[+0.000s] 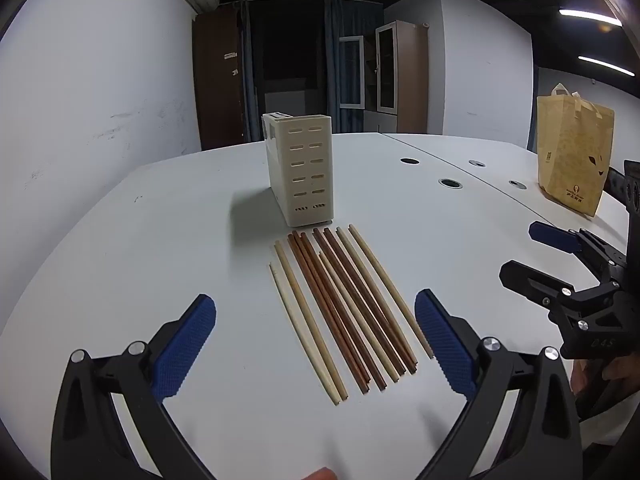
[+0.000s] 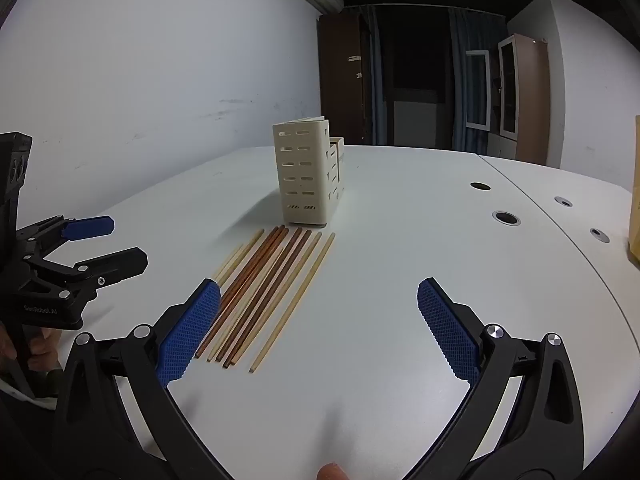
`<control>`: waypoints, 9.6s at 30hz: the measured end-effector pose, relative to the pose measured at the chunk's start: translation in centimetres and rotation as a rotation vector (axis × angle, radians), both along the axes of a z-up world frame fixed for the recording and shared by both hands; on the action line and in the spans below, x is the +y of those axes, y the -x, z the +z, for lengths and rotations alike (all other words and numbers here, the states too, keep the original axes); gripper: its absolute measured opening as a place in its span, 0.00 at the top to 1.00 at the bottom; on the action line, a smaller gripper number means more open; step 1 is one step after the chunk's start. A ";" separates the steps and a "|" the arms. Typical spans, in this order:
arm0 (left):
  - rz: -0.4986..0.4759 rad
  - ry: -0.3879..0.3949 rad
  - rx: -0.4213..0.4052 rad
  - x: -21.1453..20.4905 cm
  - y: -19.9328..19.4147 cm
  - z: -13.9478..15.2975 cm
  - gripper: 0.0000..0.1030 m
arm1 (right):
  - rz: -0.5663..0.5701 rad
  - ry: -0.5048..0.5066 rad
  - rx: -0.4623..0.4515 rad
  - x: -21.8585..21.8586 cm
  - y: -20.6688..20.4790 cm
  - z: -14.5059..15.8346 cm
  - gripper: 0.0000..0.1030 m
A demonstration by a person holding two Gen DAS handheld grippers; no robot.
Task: Organize utensils
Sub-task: 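Move both tools toward the row of chopsticks in front of the holder, then close the right tool on a light chopstick while the left tool grasps another light chopstick, then lift both held chopsticks upright and carry them above the cream holder, then lower both chopsticks into the holder and open both tools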
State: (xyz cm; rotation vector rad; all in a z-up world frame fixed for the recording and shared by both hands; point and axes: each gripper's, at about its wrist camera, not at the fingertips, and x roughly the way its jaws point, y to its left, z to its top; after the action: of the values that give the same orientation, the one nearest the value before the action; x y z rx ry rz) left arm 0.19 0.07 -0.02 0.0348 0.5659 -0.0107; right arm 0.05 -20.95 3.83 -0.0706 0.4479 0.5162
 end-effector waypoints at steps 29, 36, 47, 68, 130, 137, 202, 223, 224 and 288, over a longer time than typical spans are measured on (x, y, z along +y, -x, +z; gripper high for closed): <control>-0.010 0.065 -0.029 1.1 -0.1 0.1 0.05 | -0.003 0.015 0.011 -0.1 -0.5 0.1 0.08; 0.002 0.091 -0.029 1.5 -0.2 0.0 0.05 | -0.005 0.020 0.015 -0.1 -0.6 0.0 0.08; 0.015 0.051 -0.018 1.2 -0.4 0.0 0.05 | -0.005 0.017 0.034 -0.2 -1.2 0.0 0.08; 0.036 0.005 -0.012 1.1 -0.8 0.1 0.05 | -0.023 0.033 0.036 -0.3 -1.9 0.3 0.08; 0.093 0.161 0.493 8.7 -18.6 -3.8 0.25 | -0.040 0.280 0.453 9.2 -23.2 -2.3 0.17; 0.078 0.127 0.564 7.9 -20.3 -4.8 0.41 | -0.040 0.309 0.519 10.3 -24.3 -3.7 0.29; 0.103 -0.045 0.249 2.4 -17.1 6.2 0.96 | 0.044 0.112 0.228 10.2 -22.5 4.9 0.95; 0.103 0.036 -0.185 3.2 -15.5 16.5 0.96 | 0.057 -0.145 -0.089 9.2 -20.9 13.6 0.95; 0.099 0.038 -0.199 3.2 -15.6 16.9 0.96 | 0.057 -0.152 -0.105 9.2 -21.0 13.9 0.95; -0.055 0.126 -0.395 4.1 -21.5 12.4 0.96 | 0.174 -0.242 -0.235 10.4 -27.2 11.4 0.95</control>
State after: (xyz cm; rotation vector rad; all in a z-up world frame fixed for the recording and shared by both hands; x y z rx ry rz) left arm 21.68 4.12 12.39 -0.0688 0.1685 -0.0914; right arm 27.25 -10.56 15.24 0.0627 0.1477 0.7208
